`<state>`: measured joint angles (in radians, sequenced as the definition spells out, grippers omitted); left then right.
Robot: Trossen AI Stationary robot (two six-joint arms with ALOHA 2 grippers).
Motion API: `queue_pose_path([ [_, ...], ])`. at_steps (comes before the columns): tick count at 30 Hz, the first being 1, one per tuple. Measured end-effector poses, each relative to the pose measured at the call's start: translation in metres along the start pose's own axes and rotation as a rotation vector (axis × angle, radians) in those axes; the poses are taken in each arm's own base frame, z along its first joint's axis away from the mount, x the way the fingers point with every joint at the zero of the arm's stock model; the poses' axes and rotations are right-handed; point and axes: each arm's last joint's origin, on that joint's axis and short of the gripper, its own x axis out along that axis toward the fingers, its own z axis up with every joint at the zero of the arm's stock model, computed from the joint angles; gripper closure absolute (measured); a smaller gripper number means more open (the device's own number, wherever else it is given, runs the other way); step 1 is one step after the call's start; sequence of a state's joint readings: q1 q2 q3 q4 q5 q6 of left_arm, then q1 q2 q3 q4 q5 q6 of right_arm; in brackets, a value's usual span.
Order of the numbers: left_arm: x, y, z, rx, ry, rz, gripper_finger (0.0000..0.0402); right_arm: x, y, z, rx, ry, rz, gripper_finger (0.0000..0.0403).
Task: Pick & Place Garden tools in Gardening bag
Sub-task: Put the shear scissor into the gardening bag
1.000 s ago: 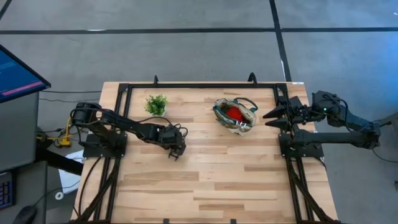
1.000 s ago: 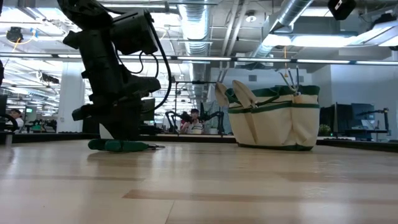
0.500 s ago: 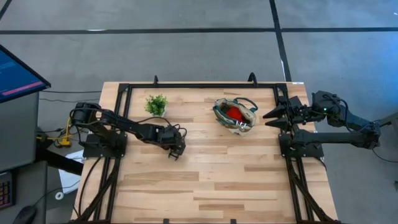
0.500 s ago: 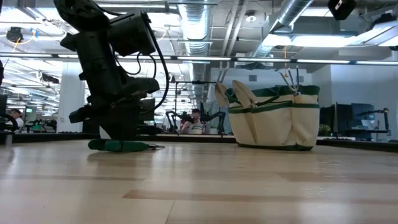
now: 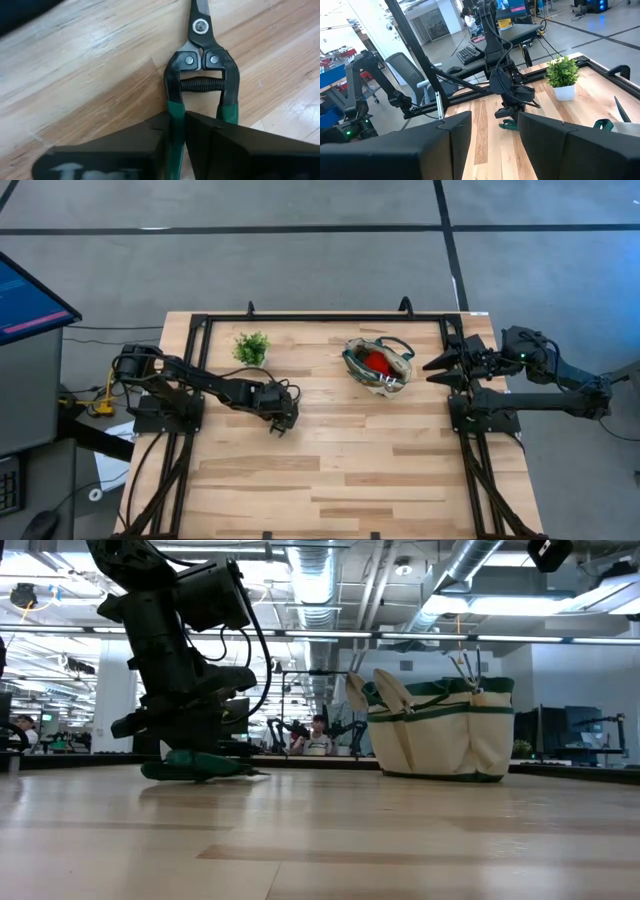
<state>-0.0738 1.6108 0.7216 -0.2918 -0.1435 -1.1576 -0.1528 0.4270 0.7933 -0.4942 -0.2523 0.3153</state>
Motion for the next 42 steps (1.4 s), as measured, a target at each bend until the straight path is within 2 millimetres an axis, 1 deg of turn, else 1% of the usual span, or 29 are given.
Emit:
queue_pose_path([
  [13, 0.000, -0.001, 0.001, -0.002, -0.016, -0.010, 0.0378, 0.000, 0.000, 0.000, 0.000, 0.000, 0.000, 0.0249],
  [19, -0.005, -0.003, 0.001, 0.001, -0.086, -0.017, 0.0379, 0.000, 0.000, 0.000, 0.000, 0.000, 0.000, 0.0249],
  [24, -0.026, -0.008, 0.005, -0.008, -0.227, -0.057, 0.0381, 0.000, 0.000, 0.000, -0.001, -0.002, 0.000, 0.0249],
  [27, -0.042, -0.010, 0.008, -0.025, -0.325, -0.090, 0.0381, 0.000, 0.000, 0.001, -0.004, -0.017, -0.007, 0.0249],
  [31, -0.065, -0.015, 0.016, -0.008, -0.459, -0.107, 0.0381, 0.001, -0.003, 0.003, 0.014, -0.046, -0.097, 0.0249],
  [35, -0.090, -0.032, 0.031, 0.053, -0.609, -0.108, 0.0383, 0.007, -0.007, 0.003, 0.072, -0.057, -0.189, 0.0249],
  [39, -0.113, -0.051, 0.050, 0.122, -0.717, -0.095, 0.0384, 0.018, -0.010, 0.005, 0.115, -0.045, -0.199, 0.0249],
  [42, -0.128, -0.062, 0.064, 0.175, -0.785, -0.060, 0.0384, 0.029, -0.011, 0.009, 0.149, -0.068, -0.191, 0.0249],
])
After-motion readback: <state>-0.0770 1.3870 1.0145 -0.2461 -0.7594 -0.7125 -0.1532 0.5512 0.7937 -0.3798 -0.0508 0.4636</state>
